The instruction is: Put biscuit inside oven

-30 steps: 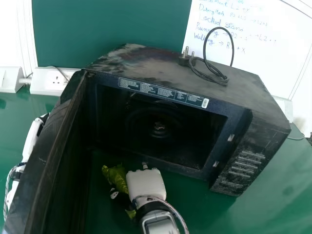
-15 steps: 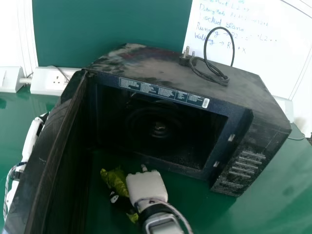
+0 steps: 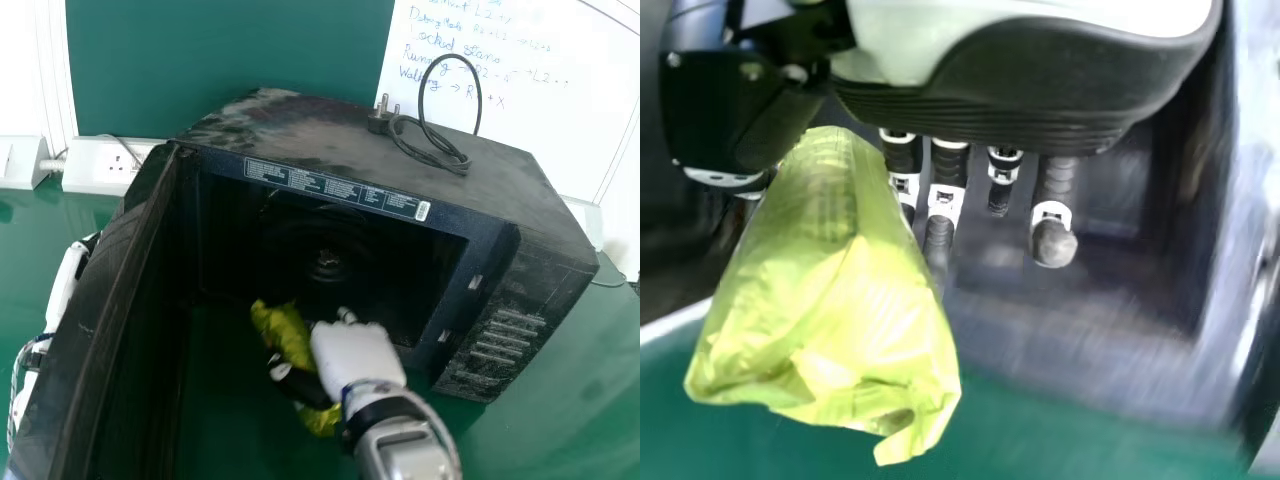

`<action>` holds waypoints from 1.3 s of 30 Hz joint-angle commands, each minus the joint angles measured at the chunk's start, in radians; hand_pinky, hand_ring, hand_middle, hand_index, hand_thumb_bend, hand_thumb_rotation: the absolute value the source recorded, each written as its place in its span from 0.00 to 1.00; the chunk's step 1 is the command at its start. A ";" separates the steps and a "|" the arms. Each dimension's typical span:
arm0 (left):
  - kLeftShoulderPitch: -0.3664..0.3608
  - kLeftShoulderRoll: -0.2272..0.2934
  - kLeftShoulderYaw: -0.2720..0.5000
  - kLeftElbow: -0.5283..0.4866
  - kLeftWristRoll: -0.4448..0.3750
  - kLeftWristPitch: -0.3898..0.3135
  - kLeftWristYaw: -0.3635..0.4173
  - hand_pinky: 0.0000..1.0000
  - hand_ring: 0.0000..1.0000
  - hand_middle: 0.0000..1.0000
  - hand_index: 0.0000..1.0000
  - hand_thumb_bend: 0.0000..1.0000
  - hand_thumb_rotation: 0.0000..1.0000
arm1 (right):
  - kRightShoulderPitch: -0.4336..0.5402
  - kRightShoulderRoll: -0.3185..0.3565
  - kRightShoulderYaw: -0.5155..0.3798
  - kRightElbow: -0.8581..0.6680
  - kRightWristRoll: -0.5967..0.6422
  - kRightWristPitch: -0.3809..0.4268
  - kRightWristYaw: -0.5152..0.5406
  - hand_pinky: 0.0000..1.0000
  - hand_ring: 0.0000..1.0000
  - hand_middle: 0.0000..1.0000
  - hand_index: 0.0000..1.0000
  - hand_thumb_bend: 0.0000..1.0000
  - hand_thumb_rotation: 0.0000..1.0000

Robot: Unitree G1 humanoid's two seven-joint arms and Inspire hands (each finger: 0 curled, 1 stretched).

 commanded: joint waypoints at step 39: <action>0.015 -0.003 0.000 0.000 -0.008 -0.006 0.001 0.26 0.31 0.38 0.48 0.52 0.07 | -0.349 -0.206 0.016 0.694 0.314 0.013 -0.727 0.07 0.14 0.23 0.49 0.52 0.12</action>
